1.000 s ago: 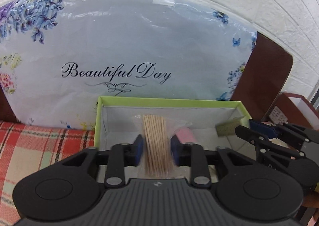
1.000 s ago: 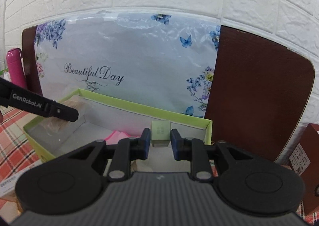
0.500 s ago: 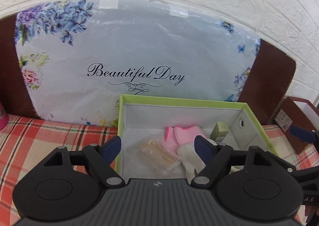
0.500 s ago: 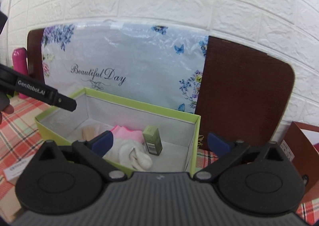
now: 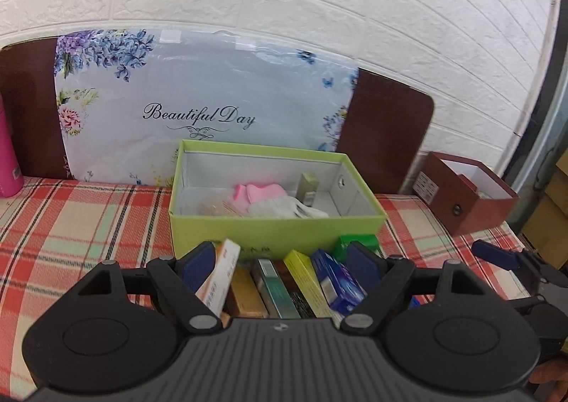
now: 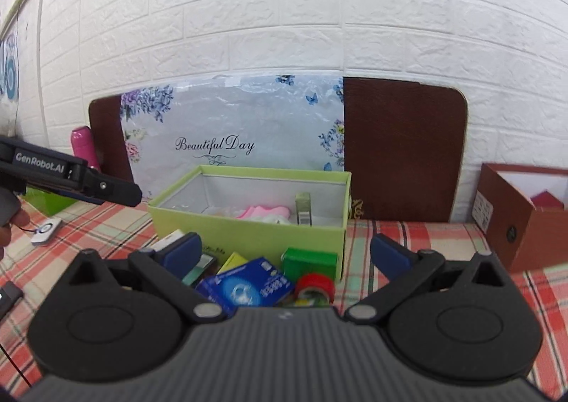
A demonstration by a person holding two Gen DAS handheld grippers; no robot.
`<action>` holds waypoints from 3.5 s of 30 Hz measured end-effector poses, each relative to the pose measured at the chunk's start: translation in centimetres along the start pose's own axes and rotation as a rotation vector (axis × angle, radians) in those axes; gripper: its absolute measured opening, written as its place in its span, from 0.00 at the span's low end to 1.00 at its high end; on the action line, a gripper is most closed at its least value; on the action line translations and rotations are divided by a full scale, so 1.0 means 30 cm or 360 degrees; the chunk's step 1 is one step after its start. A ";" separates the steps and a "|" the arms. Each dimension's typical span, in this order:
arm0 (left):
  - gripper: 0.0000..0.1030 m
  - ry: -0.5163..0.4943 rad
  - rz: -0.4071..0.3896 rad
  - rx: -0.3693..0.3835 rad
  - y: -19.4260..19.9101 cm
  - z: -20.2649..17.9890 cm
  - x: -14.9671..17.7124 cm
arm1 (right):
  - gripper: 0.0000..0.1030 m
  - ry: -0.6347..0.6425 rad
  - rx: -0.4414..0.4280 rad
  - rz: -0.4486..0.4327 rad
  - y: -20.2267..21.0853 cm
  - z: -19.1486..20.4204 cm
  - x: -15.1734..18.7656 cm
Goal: Organize objects
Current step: 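Move both tools back toward the remaining items on the table, then grasp the blue square container with the right tool while the left tool grasps a slim teal box, then lift the blue container and teal box into the green box and release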
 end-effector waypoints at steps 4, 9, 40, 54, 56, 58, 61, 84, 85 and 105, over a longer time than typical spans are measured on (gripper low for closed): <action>0.82 -0.0031 0.0021 0.0021 0.058 -0.053 0.093 | 1.00 -0.0135 -0.0006 0.0031 0.082 -0.029 0.074; 0.82 -0.0075 0.0047 -0.0014 0.116 -0.074 0.226 | 1.00 -0.0172 0.0091 0.0096 0.152 -0.042 0.186; 0.35 0.0094 0.0174 -0.0021 -0.181 0.011 0.257 | 0.53 0.0018 0.0296 0.0325 -0.127 0.012 0.298; 0.23 -0.0008 0.0357 0.0017 0.134 0.035 0.455 | 0.53 0.0039 -0.0021 0.0416 0.202 0.107 0.414; 0.23 -0.0042 0.0411 -0.0019 0.147 0.038 0.491 | 0.53 0.0077 -0.0011 0.0404 0.219 0.127 0.422; 0.25 -0.0047 0.0423 -0.0052 0.129 0.050 0.494 | 0.57 0.0085 -0.0004 0.0399 0.222 0.140 0.424; 0.42 0.0037 0.0388 -0.0056 0.080 0.070 0.469 | 0.61 0.0069 -0.0003 0.0390 0.228 0.145 0.418; 0.22 0.0072 0.0468 -0.0032 -0.035 0.090 0.460 | 0.53 0.0166 0.0047 0.0456 0.166 0.174 0.432; 0.22 0.0075 0.0467 -0.0028 -0.028 0.089 0.458 | 0.53 0.0156 0.0038 0.0457 0.168 0.172 0.430; 0.22 0.0016 -0.0015 0.0192 0.128 0.015 0.012 | 0.53 0.0063 -0.0161 0.0065 0.158 0.149 0.029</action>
Point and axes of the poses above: each gripper's, at about its wrist camera, not at the fingertips, and y roughly against the way its jaws point, z to its left, x to its underside, the point moved 2 cm from there along -y, roughly the way its jaws point, and after that the axes turned 10 degrees about x, right-handed, at the moved point
